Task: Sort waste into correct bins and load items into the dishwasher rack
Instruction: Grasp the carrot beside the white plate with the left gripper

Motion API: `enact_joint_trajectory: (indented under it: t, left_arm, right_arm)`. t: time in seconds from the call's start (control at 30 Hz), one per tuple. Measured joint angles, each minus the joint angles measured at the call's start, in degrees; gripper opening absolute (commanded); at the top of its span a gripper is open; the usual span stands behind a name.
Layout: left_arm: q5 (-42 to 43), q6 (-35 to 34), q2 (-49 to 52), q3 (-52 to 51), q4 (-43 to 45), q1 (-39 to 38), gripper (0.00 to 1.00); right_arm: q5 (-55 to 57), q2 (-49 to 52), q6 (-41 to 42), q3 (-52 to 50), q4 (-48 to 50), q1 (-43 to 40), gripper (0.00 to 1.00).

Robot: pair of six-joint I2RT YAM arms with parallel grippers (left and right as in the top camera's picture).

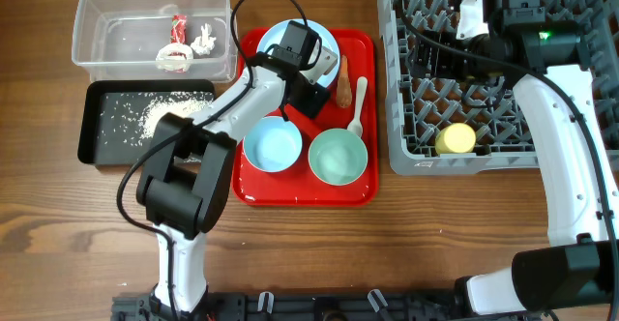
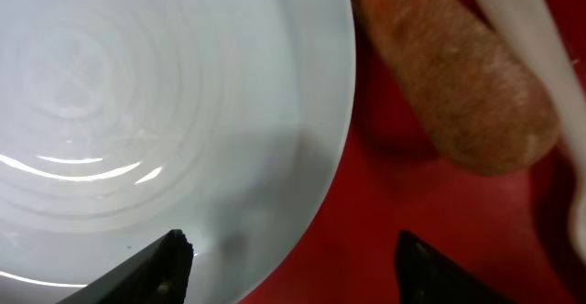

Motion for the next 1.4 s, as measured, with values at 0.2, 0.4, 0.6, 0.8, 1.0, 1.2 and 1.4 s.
enact_joint_trajectory:
  t: [0.2,0.4,0.6,0.8,1.0,1.2,1.4]
  left_arm:
    - [-0.15,-1.33,0.57,0.0,0.96,-0.24,0.68]
    - [-2.8,-8.15,0.57,1.7,4.79,-5.53,0.65]
    - [-4.42,-30.51,0.57,5.03,8.07,-6.25,0.63]
    - [-2.51,-52.59,0.57,5.03,8.41,-6.49,0.62]
    - [-5.11,-59.17,3.17,5.05,10.99,-9.46,0.5]
    - [-7.98,-59.93,4.09,5.05,11.02,-10.12,0.5]
    - [-9.18,-60.35,7.34,5.57,12.79,-10.12,0.34]
  right_arm:
    - [0.0,0.0,0.0,0.0,0.57,0.0,1.0]
    - [-0.02,0.0,-0.02,0.0,1.18,0.0,1.0]
    - [-1.75,0.0,0.0,0.0,1.51,0.0,1.0]
    - [-2.14,0.0,0.0,0.0,1.42,0.0,1.0]
    - [-3.65,0.02,0.02,0.0,1.25,0.0,1.0]
    - [-4.09,0.09,0.02,0.0,1.07,0.0,1.0]
    - [-4.09,0.11,0.02,0.0,0.7,0.0,1.0]
